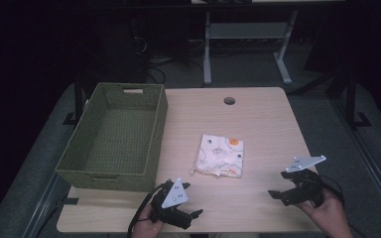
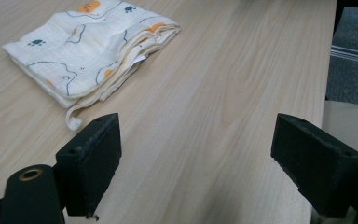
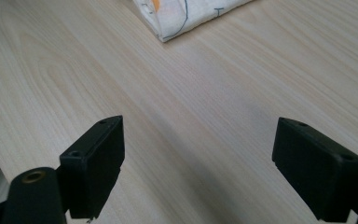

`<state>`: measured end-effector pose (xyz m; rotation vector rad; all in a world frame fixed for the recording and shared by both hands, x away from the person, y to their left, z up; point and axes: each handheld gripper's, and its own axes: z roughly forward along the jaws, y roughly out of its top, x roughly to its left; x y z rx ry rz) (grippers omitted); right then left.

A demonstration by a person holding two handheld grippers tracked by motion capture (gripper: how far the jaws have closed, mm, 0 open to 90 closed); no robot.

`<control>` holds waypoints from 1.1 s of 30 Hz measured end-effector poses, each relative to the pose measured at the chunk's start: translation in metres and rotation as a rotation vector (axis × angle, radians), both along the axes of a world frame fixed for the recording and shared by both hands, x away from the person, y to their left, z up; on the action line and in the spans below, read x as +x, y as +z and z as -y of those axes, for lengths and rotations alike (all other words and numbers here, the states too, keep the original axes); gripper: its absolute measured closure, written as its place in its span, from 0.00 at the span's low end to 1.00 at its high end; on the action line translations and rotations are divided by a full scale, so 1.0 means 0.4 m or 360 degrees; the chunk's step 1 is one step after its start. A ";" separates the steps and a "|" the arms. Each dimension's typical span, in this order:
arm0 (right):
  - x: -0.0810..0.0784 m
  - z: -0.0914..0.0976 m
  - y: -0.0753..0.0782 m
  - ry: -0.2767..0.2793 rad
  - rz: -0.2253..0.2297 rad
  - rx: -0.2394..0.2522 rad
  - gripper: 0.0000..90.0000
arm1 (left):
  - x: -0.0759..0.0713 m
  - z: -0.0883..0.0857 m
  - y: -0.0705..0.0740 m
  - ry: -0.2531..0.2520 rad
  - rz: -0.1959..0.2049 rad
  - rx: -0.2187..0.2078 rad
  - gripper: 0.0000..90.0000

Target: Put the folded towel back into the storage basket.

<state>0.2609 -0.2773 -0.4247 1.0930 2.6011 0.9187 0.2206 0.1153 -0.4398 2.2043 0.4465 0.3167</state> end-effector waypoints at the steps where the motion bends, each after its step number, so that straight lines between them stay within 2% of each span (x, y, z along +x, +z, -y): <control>1: 0.003 0.000 0.001 0.0005 -0.0005 0.0008 0.18 | 0.001 0.001 0.000 -0.0005 -0.0001 0.0008 0.18; 11: 0.035 -0.024 0.028 0.0025 -0.0001 0.0009 0.19 | -0.004 0.004 -0.003 -0.0013 -0.0007 0.0003 0.18; 19: 0.085 -0.087 0.050 0.0058 -0.0037 0.0018 0.19 | -0.007 0.005 -0.002 -0.0024 0.0010 0.0007 0.18; 33: 0.195 -0.203 0.072 0.0140 -0.0109 -0.0055 0.23 | -0.005 0.000 0.000 -0.0020 0.0006 0.0010 0.18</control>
